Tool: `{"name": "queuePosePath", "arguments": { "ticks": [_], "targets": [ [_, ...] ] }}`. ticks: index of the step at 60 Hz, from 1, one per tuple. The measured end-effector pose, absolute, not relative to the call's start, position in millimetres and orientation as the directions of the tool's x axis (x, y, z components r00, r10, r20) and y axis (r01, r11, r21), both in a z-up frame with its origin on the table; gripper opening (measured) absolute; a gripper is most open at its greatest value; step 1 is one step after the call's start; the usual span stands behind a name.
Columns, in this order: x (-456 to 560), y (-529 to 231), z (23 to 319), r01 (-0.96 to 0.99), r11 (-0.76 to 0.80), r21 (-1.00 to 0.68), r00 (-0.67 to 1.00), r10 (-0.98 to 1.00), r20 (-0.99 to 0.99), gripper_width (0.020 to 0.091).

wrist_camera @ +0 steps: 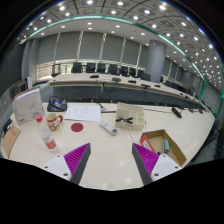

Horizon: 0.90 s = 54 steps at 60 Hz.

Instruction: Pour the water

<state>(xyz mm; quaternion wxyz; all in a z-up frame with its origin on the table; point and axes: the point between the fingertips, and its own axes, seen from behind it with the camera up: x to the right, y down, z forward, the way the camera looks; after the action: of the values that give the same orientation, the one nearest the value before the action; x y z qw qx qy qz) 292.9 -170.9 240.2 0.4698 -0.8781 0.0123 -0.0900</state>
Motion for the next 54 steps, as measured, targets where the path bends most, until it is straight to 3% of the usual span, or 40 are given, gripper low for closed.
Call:
{"name": "queuePosePath", "arguments": {
  "ticks": [14,28,41,54],
  "targets": [
    [243,-176,205,0.07,-0.569,-0.819,0.997,0.024,0.069,0.0863],
    [132,-170,169,0.108,-0.543,-0.833,0.985,0.172,0.015,0.0868],
    [42,-117,128,0.107,-0.477,-0.872,0.975,0.224,-0.003,0.086],
    [3,-43,88,0.072,-0.409,-0.91,0.988,0.155,0.009,0.0859]
  ]
}}
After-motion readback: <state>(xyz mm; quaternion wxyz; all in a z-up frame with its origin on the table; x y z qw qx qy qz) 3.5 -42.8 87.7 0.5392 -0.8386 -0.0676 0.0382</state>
